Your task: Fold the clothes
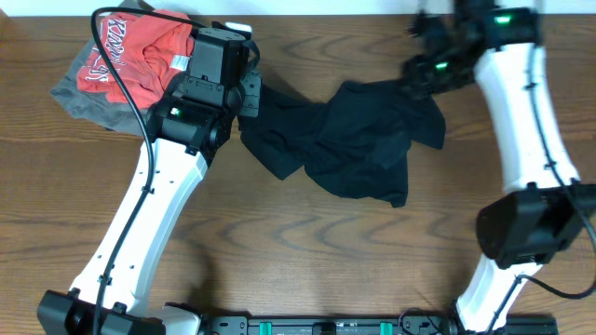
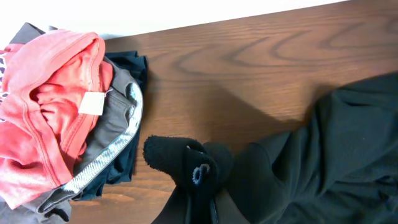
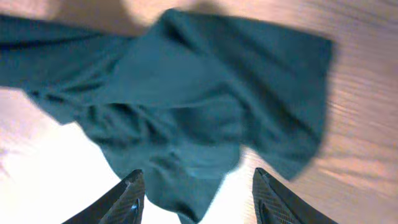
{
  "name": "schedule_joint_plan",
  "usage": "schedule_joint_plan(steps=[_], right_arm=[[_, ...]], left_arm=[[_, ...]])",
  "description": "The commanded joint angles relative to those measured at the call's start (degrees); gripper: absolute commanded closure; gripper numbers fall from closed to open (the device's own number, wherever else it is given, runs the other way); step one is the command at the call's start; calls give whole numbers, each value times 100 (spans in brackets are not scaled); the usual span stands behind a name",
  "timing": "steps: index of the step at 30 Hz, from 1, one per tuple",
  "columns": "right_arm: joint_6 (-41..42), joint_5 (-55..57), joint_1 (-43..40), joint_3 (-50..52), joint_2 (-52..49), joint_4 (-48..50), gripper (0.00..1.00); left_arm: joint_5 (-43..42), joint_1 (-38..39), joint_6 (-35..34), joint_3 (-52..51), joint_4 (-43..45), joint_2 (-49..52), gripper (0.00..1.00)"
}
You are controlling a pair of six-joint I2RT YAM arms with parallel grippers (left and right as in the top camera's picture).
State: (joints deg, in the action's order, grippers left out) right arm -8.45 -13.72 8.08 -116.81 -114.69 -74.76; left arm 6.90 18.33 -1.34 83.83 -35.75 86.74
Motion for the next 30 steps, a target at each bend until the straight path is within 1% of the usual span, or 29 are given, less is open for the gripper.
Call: schedule_joint_plan(steps=[1, 9, 13, 17, 22, 26, 30], right_arm=[[50, 494, 527, 470, 15, 105, 46], [422, 584, 1185, 2159, 15, 1054, 51], [723, 1088, 1410, 2736, 15, 1598, 53], [787, 1316, 1526, 3143, 15, 2079, 56], [1080, 1853, 1541, 3576, 15, 2583, 60], [1316, 2363, 1534, 3794, 15, 2896, 61], [1314, 2400, 1537, 3934, 15, 3226, 61]], left_arm=[[129, -39, -7, 42, -4, -26, 94], [129, -39, -9, 42, -74, -26, 94], [129, -39, -11, 42, -76, -26, 94], [129, -39, -11, 42, -105, -26, 94], [129, -39, -11, 42, -142, -26, 94], [129, -39, -9, 42, -140, -26, 94], [129, -39, -9, 42, -146, -26, 94]])
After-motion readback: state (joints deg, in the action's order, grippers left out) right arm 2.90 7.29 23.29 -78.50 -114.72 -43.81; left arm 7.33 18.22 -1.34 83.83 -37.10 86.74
